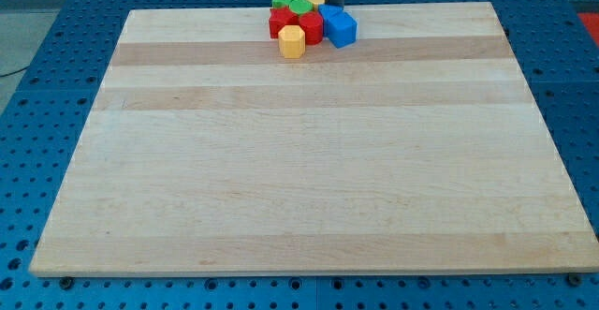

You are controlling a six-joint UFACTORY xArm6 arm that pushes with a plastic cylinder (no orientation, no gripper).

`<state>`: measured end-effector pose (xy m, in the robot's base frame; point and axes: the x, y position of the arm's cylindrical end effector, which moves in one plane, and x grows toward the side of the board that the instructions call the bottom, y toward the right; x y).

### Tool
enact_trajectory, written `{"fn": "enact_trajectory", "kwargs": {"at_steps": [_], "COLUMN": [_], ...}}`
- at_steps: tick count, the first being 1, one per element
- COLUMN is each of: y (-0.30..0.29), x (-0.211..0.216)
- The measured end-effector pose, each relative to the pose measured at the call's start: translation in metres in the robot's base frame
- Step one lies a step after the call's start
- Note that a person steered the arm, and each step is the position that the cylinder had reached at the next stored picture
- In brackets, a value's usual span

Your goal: Move your arm to the center

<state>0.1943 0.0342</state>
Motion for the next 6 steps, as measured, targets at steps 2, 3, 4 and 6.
{"fn": "enact_trajectory", "kwargs": {"at_steps": [2,3,4,6], "y": [0.018,0.068,0.11,0.048], "x": [0.014,0.047,0.092,0.213]}}
